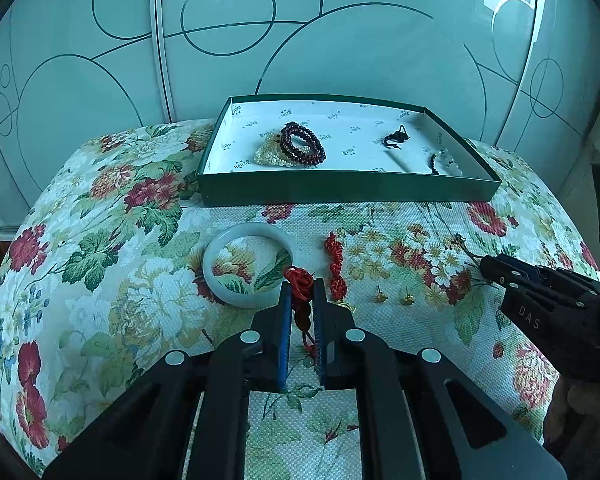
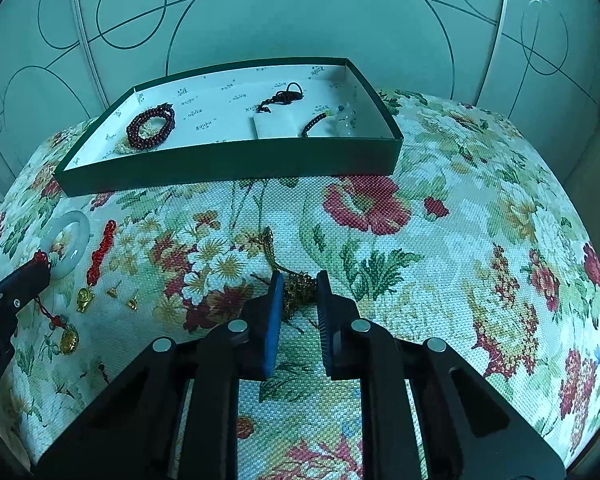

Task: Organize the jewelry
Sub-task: 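Grasp the gold chain brooch with the right tool while the left tool holds the tassel, then carry the tassel and gold brooch with both tools into the green box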

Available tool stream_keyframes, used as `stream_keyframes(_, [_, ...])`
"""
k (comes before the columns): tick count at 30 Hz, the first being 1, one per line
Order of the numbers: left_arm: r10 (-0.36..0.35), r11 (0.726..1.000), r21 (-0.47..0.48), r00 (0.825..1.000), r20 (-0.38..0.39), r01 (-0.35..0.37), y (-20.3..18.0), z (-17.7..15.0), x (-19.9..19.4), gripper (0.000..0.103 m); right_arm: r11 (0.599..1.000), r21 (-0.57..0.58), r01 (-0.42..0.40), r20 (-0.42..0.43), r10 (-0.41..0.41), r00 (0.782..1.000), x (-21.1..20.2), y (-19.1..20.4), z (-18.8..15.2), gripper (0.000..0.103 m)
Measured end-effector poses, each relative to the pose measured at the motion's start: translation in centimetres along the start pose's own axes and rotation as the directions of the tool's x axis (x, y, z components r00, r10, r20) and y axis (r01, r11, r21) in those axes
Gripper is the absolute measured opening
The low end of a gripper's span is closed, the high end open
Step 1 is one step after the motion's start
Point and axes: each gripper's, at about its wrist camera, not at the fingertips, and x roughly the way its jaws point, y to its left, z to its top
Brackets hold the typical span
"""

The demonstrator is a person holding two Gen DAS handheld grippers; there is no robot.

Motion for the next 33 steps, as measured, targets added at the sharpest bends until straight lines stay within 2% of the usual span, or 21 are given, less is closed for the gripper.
stream_keyframes(16, [0.008,1.000,-0.010,1.000,0.018,-0.008,0.3,0.5,-0.6,0.010,0.999,0.036,-0.029,0.022,0.029,0.999,-2.2,-0.6,-0.3,0.016])
stream_keyframes(33, [-0.016,1.000,0.012,0.993,0.116,0.015,-0.6,3.3,-4.6,0.010,0.995,0.053,-0.084,0.136,0.076,0.988,-7.8,-1.1,1.7,0.016])
